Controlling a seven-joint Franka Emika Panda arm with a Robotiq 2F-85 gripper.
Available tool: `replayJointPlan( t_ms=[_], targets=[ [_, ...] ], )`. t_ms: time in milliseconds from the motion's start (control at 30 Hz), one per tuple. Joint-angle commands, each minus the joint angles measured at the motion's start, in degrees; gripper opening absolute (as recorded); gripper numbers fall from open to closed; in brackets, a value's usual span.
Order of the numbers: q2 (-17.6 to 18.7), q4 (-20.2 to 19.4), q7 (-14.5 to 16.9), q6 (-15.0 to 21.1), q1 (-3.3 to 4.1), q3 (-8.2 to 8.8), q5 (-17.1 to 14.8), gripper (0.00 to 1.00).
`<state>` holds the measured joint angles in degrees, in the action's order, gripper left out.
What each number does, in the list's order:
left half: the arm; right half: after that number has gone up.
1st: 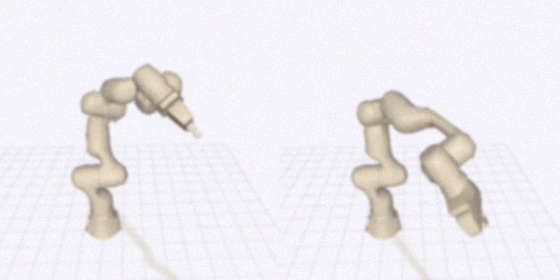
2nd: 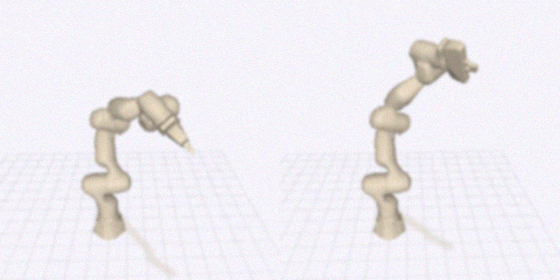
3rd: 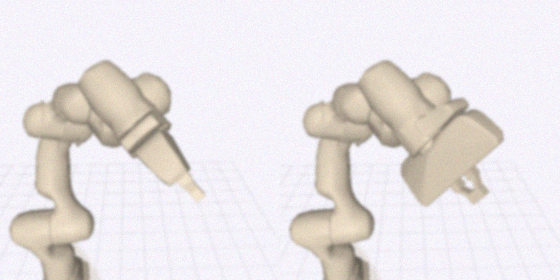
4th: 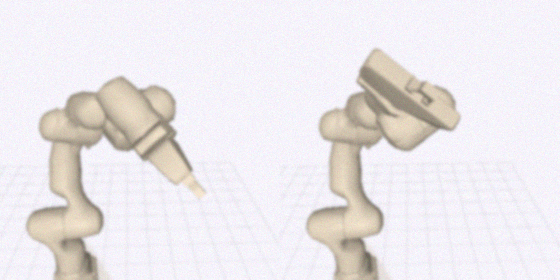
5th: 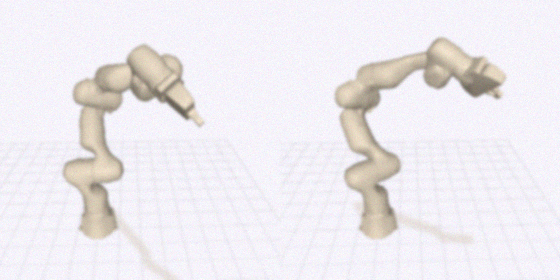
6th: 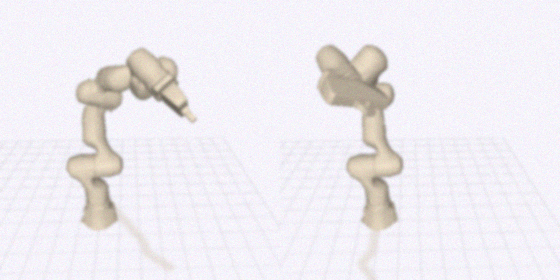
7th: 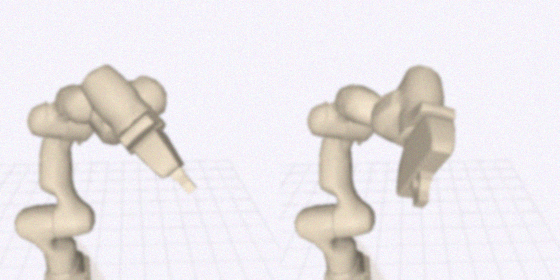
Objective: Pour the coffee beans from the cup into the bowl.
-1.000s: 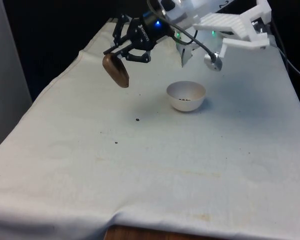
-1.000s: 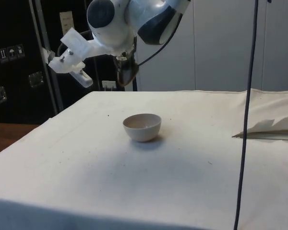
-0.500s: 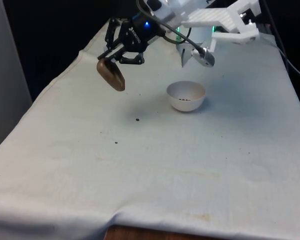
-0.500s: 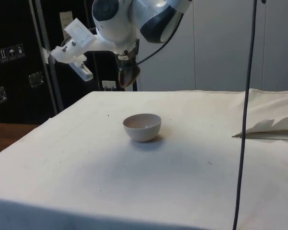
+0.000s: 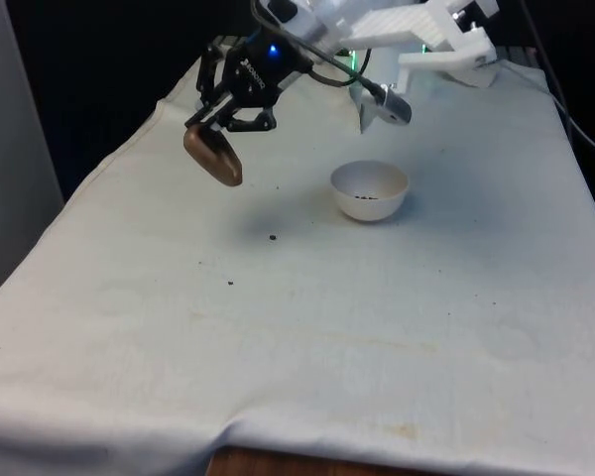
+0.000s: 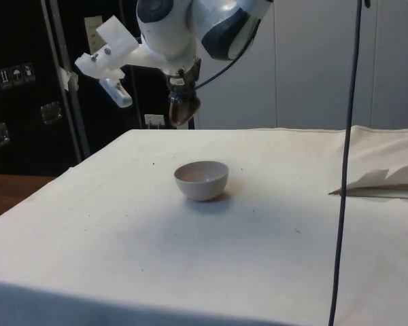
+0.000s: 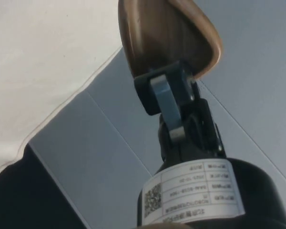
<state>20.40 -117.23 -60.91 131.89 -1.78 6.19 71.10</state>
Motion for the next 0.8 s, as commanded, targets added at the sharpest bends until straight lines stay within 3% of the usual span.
replayJointPlan(
  t_ms=[0, 67, 100, 133, 333, 367, 400, 633, 667, 700, 767],
  targets=[
    [0.00, -0.17, 0.92, 1.49, -0.63, 0.00, -0.86, 0.00],
    [0.06, -0.23, 1.15, 2.29, -0.63, 0.46, -1.26, 0.00],
    [0.06, 0.00, 0.34, 1.26, -0.06, 0.74, -0.52, 0.00],
    [0.06, -0.23, 1.32, 2.64, -0.63, 0.69, -1.49, 0.00],
    [0.34, -0.17, 2.46, 5.27, -0.80, 2.01, -3.44, 0.00],
    [0.34, -0.06, 1.66, 4.35, -0.17, 2.41, -2.75, 0.00],
    [0.46, -0.23, 2.81, 6.07, -0.80, 2.46, -4.07, 0.00],
    [0.86, -0.23, 4.13, 8.65, -0.92, 3.72, -6.02, 0.00],
    [0.80, 0.00, 3.21, 7.39, -0.23, 3.95, -5.10, 0.00],
    [1.03, -0.23, 4.64, 9.40, -0.97, 4.13, -6.70, 0.00],
    [1.26, -0.23, 5.10, 10.26, -1.03, 4.58, -7.39, 0.00]
  ],
)
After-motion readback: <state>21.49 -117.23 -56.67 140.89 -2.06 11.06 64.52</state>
